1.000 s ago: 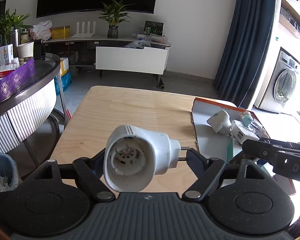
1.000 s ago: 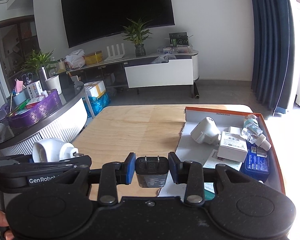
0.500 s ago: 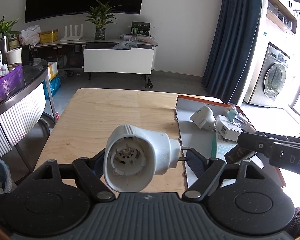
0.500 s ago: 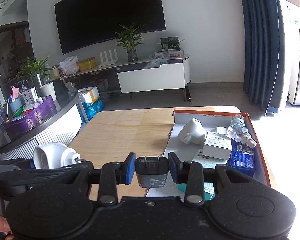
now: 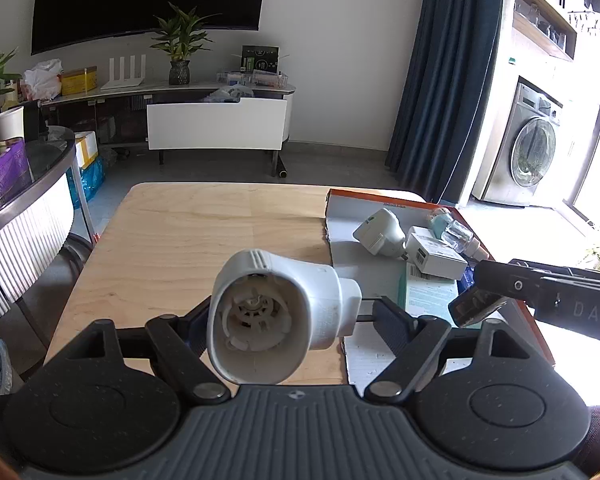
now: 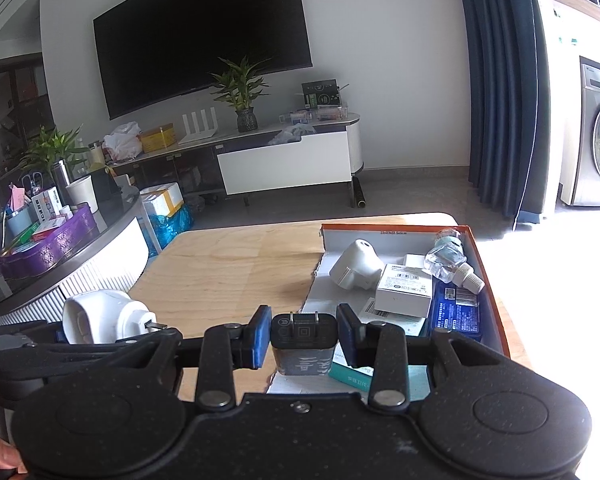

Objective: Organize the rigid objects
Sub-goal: 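Carry the white plug adapter with left tool while right tool carries the black charger to the box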

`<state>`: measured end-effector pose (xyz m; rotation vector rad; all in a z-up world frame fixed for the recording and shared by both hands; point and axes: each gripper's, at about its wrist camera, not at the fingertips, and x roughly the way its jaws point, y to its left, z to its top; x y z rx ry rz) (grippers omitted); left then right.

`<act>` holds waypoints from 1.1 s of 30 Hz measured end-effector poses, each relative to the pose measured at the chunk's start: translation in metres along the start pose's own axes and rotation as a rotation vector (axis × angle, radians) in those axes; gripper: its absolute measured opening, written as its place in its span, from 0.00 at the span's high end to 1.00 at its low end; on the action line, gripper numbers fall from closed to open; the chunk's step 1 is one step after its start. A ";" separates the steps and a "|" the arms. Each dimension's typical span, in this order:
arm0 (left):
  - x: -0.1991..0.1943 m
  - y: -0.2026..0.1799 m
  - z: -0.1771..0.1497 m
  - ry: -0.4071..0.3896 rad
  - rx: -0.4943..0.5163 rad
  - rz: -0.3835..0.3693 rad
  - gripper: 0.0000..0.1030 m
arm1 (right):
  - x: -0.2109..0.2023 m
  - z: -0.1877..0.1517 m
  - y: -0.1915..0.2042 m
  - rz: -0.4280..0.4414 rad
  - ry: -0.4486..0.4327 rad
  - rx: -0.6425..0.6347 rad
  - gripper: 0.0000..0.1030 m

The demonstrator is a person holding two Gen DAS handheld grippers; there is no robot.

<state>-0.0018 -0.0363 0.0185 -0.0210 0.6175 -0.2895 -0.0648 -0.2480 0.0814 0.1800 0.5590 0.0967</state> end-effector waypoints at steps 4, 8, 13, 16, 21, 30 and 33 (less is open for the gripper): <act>0.002 -0.007 0.001 0.001 0.011 -0.016 0.19 | -0.003 -0.001 -0.005 -0.014 -0.004 0.007 0.57; 0.004 -0.013 0.000 0.004 0.026 -0.031 0.19 | -0.005 -0.001 -0.009 -0.024 -0.007 0.013 0.57; 0.006 -0.018 0.000 0.008 0.038 -0.041 0.19 | -0.007 -0.001 -0.014 -0.034 -0.009 0.022 0.57; 0.008 -0.021 0.001 0.009 0.042 -0.048 0.19 | -0.008 -0.001 -0.017 -0.039 -0.011 0.027 0.57; 0.009 -0.027 0.001 0.011 0.055 -0.061 0.19 | -0.010 -0.001 -0.022 -0.050 -0.015 0.035 0.57; 0.014 -0.037 0.003 0.015 0.074 -0.087 0.19 | -0.014 -0.001 -0.032 -0.071 -0.021 0.050 0.57; 0.015 -0.040 0.003 0.016 0.081 -0.093 0.19 | -0.015 -0.002 -0.034 -0.079 -0.024 0.056 0.57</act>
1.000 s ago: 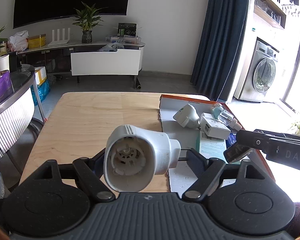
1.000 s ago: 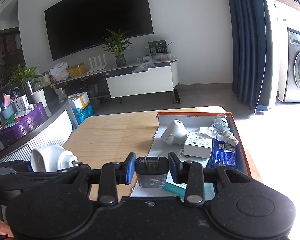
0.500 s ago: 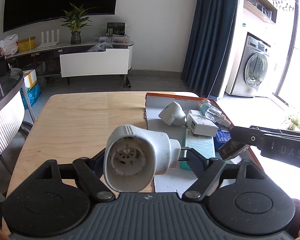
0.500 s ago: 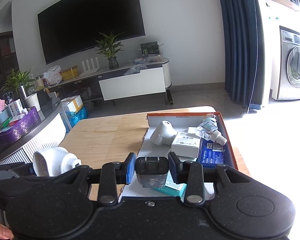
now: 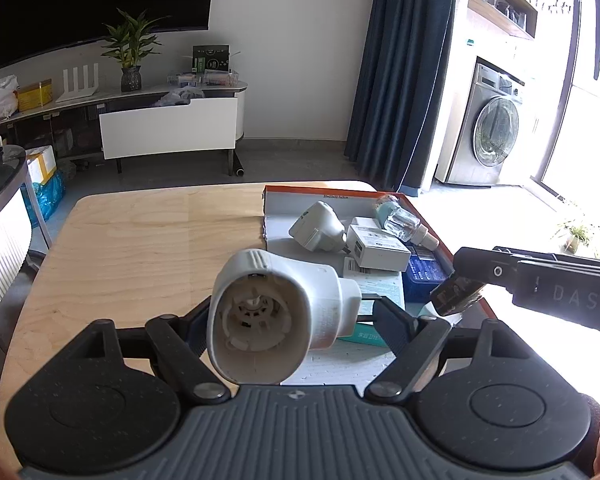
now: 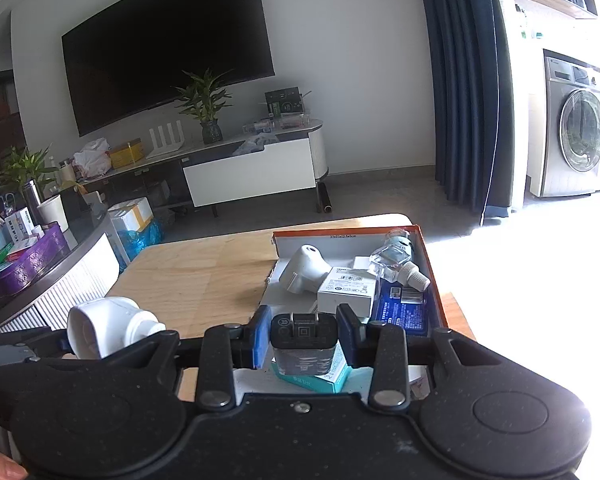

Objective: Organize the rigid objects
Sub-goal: 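Carry the white plug adapter with left tool while right tool carries the black charger to the box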

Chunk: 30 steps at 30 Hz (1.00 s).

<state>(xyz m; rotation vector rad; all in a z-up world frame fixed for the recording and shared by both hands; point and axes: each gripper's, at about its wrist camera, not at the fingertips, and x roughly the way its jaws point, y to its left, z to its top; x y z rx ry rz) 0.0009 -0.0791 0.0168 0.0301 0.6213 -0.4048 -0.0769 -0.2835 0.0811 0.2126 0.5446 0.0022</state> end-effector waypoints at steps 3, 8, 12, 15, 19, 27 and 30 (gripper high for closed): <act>0.002 -0.003 0.000 0.002 0.004 -0.007 0.19 | 0.000 0.000 -0.004 -0.006 -0.002 0.006 0.57; 0.004 -0.007 0.000 0.005 0.011 -0.017 0.19 | -0.001 0.001 -0.008 -0.016 -0.004 0.013 0.57; 0.006 -0.009 0.000 0.008 0.013 -0.021 0.19 | 0.001 0.002 -0.009 -0.022 -0.005 0.017 0.57; 0.007 -0.011 0.001 0.009 0.017 -0.025 0.19 | 0.001 0.002 -0.011 -0.028 -0.005 0.020 0.57; 0.010 -0.014 0.001 0.012 0.020 -0.033 0.19 | 0.003 0.003 -0.015 -0.037 -0.007 0.023 0.57; 0.017 -0.020 0.003 0.021 0.030 -0.049 0.19 | 0.006 0.006 -0.020 -0.053 -0.005 0.029 0.57; 0.019 -0.022 0.004 0.024 0.032 -0.053 0.19 | 0.007 0.006 -0.021 -0.056 -0.004 0.030 0.57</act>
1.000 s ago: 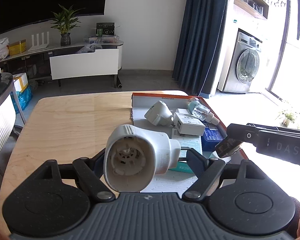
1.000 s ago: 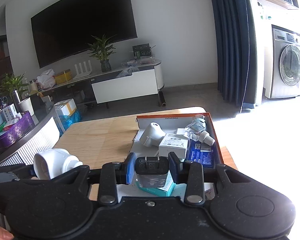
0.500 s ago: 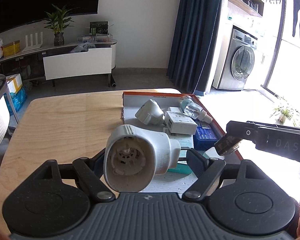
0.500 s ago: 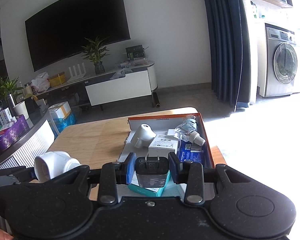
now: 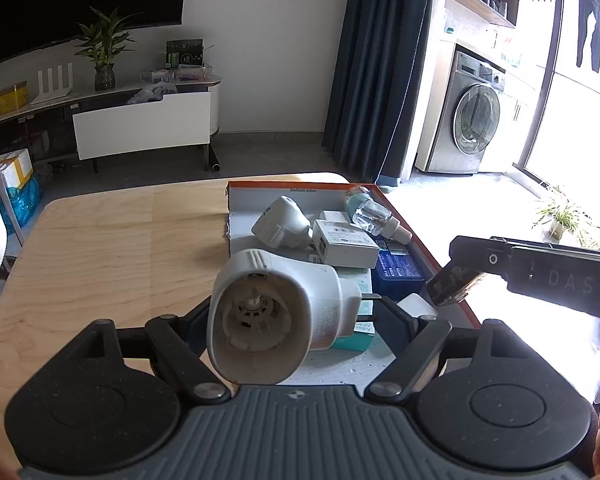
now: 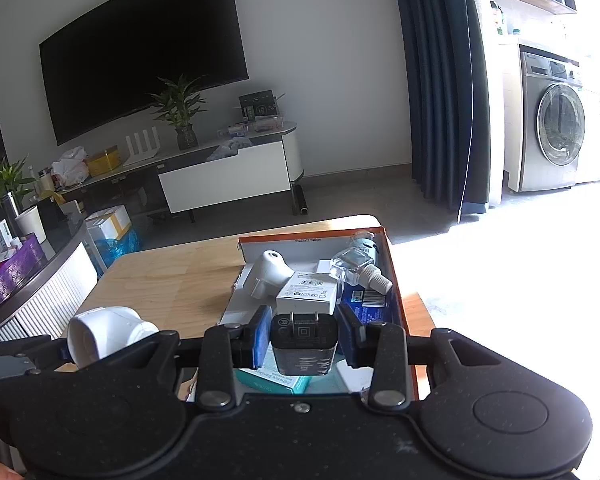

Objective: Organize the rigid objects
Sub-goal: 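Carry the white plug adapter with left tool while right tool carries the black charger to the box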

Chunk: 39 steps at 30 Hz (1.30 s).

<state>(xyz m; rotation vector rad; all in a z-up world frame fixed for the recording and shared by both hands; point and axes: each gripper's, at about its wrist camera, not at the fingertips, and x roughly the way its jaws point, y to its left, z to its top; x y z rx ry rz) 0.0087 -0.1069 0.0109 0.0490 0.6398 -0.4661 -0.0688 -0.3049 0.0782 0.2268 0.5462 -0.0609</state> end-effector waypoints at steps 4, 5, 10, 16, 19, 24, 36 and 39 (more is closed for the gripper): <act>0.004 -0.004 0.001 0.003 0.007 -0.007 0.19 | 0.002 0.000 -0.002 -0.005 0.001 0.003 0.57; 0.005 -0.005 0.001 0.004 0.008 -0.010 0.19 | 0.002 0.001 -0.003 -0.006 0.001 0.004 0.57; 0.009 -0.010 0.003 0.011 0.016 -0.020 0.19 | 0.004 0.004 -0.008 -0.013 -0.002 0.005 0.57; 0.014 -0.014 0.006 0.016 0.022 -0.029 0.19 | 0.007 0.007 -0.011 -0.015 0.000 0.008 0.57; 0.017 -0.017 0.006 0.020 0.029 -0.032 0.19 | 0.008 0.008 -0.013 -0.016 0.000 0.011 0.57; 0.022 -0.020 0.007 0.031 0.030 -0.037 0.19 | 0.011 0.012 -0.015 -0.016 0.001 0.006 0.57; 0.035 -0.028 0.012 0.050 0.041 -0.056 0.19 | 0.021 0.020 -0.018 -0.019 0.013 0.002 0.57; 0.038 -0.030 0.012 0.055 0.044 -0.060 0.19 | 0.022 0.020 -0.019 -0.022 0.016 0.003 0.57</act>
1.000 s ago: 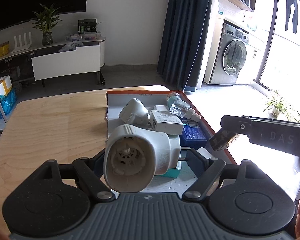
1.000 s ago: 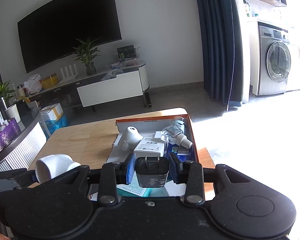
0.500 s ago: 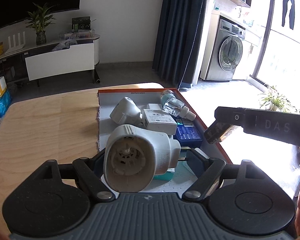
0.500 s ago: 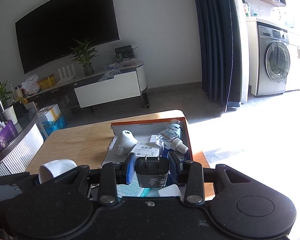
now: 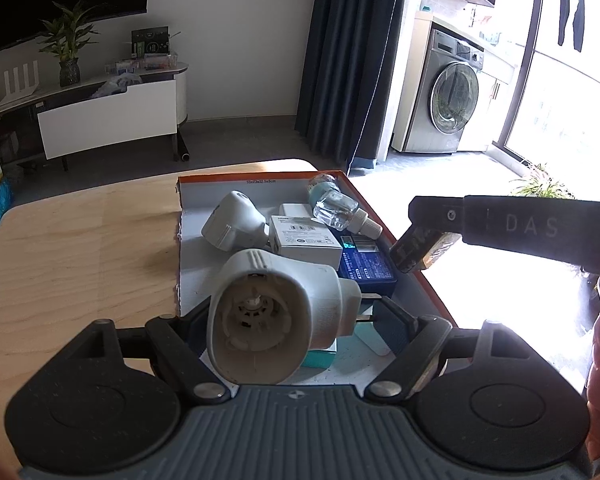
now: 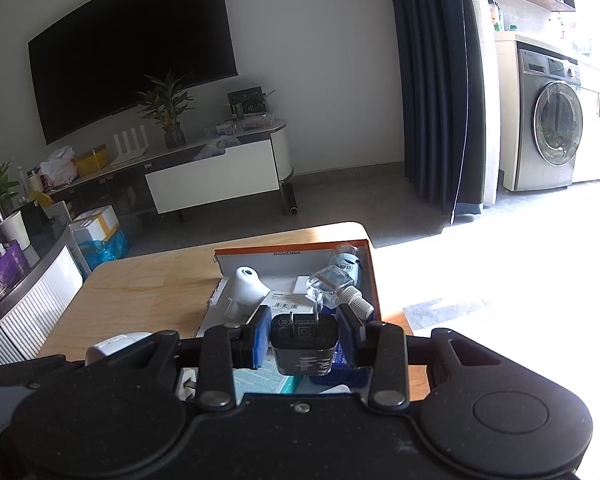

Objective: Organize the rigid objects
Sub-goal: 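Carry the white plug adapter with left tool while right tool carries the black charger to the box, then lower the black charger into the box and open right tool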

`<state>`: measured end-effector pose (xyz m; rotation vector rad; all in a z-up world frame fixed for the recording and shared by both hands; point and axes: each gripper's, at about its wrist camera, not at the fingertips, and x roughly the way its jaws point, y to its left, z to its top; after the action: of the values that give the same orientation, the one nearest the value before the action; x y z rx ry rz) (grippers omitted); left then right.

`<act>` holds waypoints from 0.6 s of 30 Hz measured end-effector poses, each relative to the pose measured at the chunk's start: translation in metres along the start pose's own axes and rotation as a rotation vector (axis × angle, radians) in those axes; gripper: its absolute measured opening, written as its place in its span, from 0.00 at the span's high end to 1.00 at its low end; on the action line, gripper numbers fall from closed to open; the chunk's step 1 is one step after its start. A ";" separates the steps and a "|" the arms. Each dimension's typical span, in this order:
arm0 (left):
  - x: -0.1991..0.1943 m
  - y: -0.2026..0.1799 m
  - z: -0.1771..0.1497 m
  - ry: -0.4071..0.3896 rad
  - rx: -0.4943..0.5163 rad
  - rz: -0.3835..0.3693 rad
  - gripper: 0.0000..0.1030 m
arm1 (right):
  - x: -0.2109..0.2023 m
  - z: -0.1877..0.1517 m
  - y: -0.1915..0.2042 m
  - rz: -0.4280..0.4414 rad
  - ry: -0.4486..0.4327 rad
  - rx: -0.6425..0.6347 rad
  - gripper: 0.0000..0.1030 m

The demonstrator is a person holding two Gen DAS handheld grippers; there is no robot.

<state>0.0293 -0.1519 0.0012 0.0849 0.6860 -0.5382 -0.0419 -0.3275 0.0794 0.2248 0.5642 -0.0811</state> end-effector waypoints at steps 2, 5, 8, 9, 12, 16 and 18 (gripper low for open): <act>0.002 -0.001 0.001 0.003 0.003 -0.002 0.19 | 0.001 0.000 0.000 -0.001 0.003 0.001 0.57; 0.006 -0.003 0.002 0.007 0.005 -0.004 0.19 | 0.003 0.001 0.000 0.000 0.006 0.000 0.57; 0.009 -0.005 0.003 0.011 0.006 -0.008 0.19 | 0.005 0.002 -0.001 0.000 0.009 -0.003 0.57; 0.010 -0.005 0.003 0.013 0.006 -0.008 0.19 | 0.006 0.003 -0.001 0.000 0.011 -0.003 0.57; 0.013 -0.007 0.004 0.020 0.007 -0.011 0.19 | 0.009 0.005 -0.002 0.000 0.016 -0.003 0.57; 0.017 -0.009 0.005 0.026 0.010 -0.019 0.19 | 0.013 0.006 -0.004 0.001 0.024 -0.005 0.57; 0.018 -0.010 0.006 0.027 0.012 -0.019 0.19 | 0.014 0.007 -0.005 0.003 0.027 -0.004 0.57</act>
<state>0.0390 -0.1701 -0.0048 0.0971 0.7104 -0.5603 -0.0270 -0.3339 0.0762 0.2230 0.5912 -0.0745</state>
